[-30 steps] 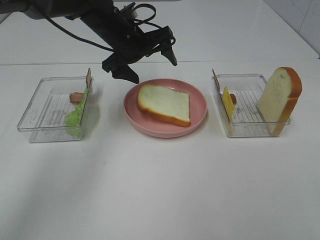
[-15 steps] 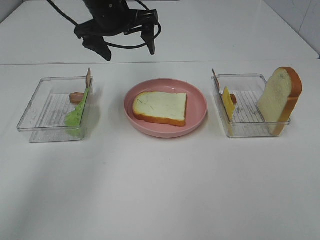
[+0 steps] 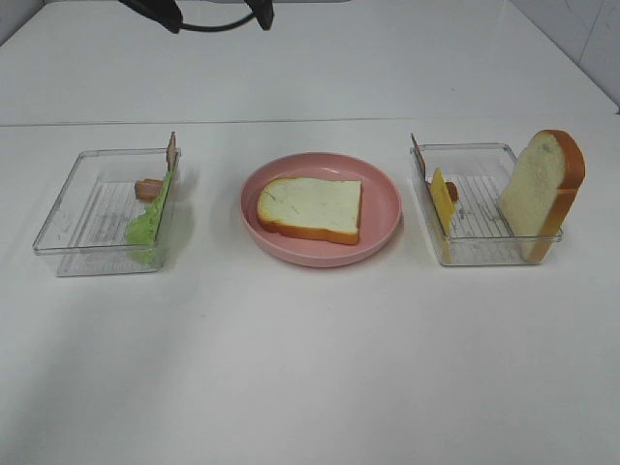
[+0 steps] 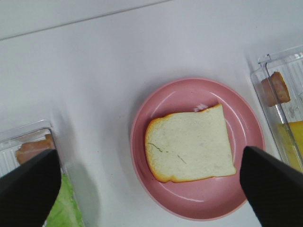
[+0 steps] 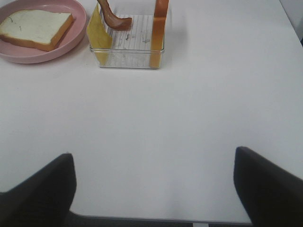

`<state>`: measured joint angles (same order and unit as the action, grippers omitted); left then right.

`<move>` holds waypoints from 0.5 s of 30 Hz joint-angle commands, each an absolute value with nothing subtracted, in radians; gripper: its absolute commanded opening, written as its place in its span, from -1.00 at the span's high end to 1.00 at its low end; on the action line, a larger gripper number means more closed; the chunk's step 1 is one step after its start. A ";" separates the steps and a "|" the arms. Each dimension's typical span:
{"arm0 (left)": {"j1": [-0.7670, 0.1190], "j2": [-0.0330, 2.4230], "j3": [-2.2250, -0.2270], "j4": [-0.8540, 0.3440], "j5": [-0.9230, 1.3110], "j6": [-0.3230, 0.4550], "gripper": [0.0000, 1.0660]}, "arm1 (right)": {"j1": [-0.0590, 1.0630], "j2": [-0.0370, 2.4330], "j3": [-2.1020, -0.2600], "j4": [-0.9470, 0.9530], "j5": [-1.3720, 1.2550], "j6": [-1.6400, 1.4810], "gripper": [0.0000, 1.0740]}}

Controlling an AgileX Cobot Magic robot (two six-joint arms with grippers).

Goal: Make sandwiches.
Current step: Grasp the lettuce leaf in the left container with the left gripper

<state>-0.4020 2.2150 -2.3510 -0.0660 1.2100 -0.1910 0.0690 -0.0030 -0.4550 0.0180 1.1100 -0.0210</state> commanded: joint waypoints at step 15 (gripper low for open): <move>-0.309 2.052 -1.930 -0.044 1.302 -0.194 -0.79 | 0.063 -0.034 -0.452 0.016 1.100 -0.029 -0.63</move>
<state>-0.3070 2.0580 -1.9400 -0.0410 1.2210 -0.1900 0.0690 -0.0030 -0.4550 0.0180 1.1100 -0.0210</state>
